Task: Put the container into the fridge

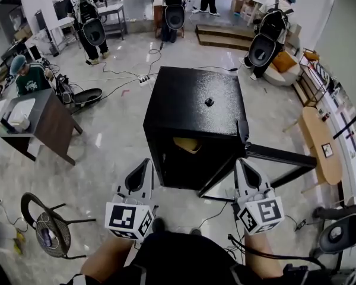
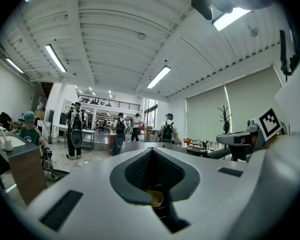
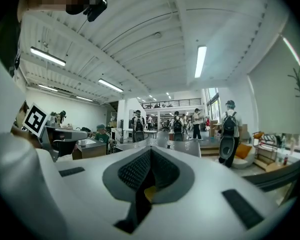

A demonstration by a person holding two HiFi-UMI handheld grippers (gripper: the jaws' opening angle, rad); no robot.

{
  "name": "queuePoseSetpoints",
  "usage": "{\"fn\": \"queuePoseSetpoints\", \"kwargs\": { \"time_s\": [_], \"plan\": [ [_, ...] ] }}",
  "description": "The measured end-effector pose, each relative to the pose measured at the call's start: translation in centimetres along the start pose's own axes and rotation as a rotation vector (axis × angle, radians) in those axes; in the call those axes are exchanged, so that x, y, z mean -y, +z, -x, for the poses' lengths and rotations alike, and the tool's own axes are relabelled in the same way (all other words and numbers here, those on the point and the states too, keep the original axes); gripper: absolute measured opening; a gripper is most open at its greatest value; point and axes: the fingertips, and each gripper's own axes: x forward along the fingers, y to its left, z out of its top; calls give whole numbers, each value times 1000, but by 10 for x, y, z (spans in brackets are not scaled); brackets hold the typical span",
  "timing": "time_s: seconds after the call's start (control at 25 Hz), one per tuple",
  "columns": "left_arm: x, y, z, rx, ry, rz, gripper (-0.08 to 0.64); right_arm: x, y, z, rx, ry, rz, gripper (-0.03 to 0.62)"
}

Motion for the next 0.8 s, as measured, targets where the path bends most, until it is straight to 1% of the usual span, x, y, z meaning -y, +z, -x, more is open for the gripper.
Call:
{"fn": "queuePoseSetpoints", "kwargs": {
  "time_s": [0.28,0.8],
  "plan": [
    [-3,-3,5,-8,-4,13,8,-2,1,1,20,-4,-25,14],
    [-11,-4,10,-11,-2,20,8,-8,-1,0,6,-6,-4,14]
  ]
}}
